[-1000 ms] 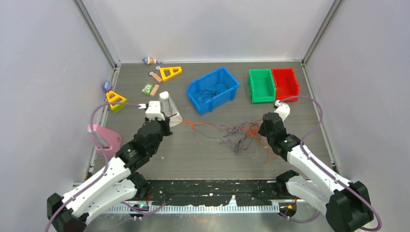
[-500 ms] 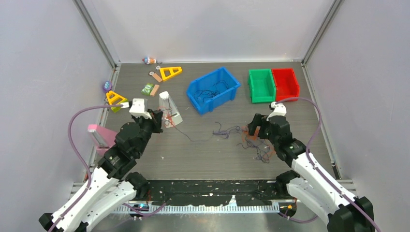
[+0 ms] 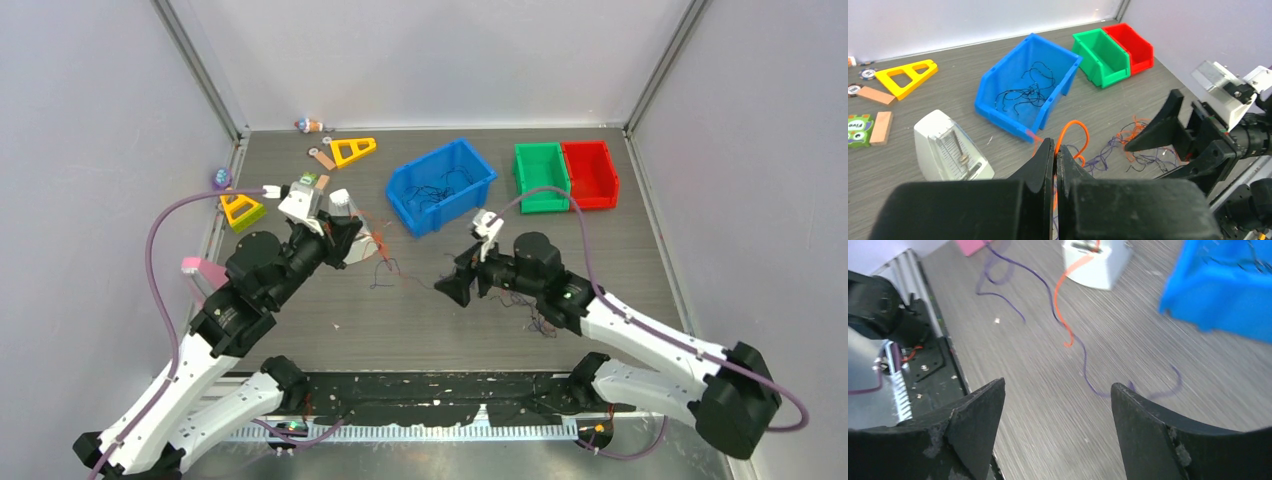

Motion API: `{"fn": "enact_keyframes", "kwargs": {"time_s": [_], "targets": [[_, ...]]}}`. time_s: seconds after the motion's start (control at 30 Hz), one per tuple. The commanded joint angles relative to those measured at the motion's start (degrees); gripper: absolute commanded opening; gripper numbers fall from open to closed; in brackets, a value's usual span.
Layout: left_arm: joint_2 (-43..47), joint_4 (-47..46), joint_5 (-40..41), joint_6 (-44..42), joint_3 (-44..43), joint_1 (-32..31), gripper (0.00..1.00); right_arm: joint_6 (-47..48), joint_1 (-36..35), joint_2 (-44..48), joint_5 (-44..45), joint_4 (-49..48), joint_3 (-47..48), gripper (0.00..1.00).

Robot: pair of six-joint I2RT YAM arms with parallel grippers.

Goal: Untangle the cables

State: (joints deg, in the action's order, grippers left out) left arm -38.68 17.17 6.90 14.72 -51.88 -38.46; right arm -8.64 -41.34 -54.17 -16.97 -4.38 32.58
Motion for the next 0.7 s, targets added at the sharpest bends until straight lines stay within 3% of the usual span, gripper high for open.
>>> {"fn": "enact_keyframes", "kwargs": {"time_s": [0.0, 0.27, 0.67], "targets": [[-0.1, 0.1, -4.6, -0.2, -3.1, 0.0, 0.0, 5.3, -4.8, -6.7, -3.6, -11.0, 7.4, 0.8], [0.8, 1.9, -4.7, -0.1, -5.0, 0.0, 0.0, 2.6, -7.9, -16.6, -2.7, -22.5, 12.0, 0.71], [1.8, 4.1, -4.1, -0.9, -8.3, 0.0, 0.0, 2.2, -9.6, -27.9, -6.2, -29.9, 16.5, 0.57]]}}
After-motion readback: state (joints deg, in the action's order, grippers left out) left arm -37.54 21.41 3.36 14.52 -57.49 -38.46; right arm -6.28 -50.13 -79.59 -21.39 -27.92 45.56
